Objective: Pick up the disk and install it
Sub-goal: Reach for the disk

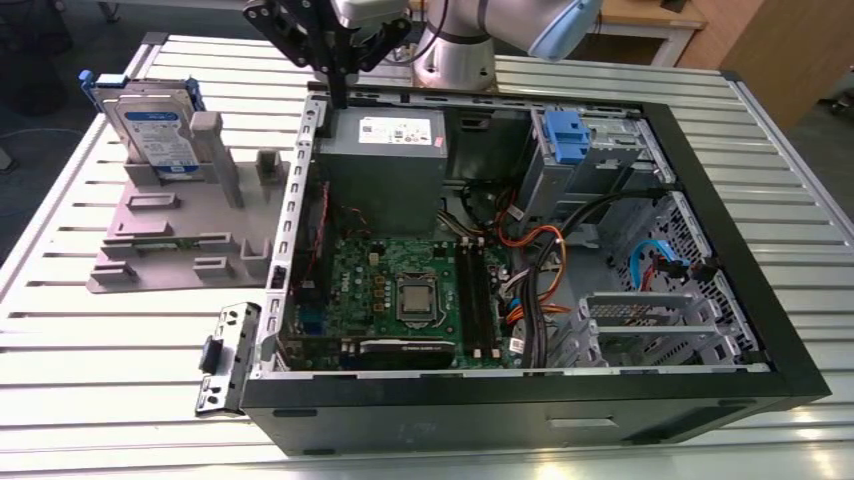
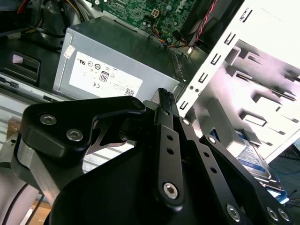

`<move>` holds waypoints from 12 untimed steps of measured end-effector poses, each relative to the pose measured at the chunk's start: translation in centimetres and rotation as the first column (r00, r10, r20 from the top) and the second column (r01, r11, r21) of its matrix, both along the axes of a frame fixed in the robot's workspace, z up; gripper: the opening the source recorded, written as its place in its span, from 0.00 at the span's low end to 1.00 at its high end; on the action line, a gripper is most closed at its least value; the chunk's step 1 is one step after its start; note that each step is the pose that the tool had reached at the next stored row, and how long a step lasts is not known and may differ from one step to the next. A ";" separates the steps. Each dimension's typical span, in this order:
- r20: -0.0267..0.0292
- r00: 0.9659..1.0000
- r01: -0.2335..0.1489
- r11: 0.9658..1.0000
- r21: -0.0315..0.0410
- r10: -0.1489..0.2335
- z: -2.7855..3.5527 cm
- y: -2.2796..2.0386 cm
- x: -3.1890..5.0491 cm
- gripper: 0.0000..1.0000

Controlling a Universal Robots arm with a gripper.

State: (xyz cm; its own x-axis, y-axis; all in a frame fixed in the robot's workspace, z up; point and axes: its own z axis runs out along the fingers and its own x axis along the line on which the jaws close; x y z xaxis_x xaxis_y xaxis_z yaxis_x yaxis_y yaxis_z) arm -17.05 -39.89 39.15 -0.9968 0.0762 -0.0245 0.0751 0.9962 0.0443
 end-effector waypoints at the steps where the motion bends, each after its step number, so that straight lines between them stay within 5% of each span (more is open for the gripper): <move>1: 0.000 1.000 0.000 1.000 0.000 0.000 0.00 0.00 -0.02 0.10; 12: 0.000 1.000 0.000 1.000 0.000 0.000 -0.01 0.00 -0.26 0.10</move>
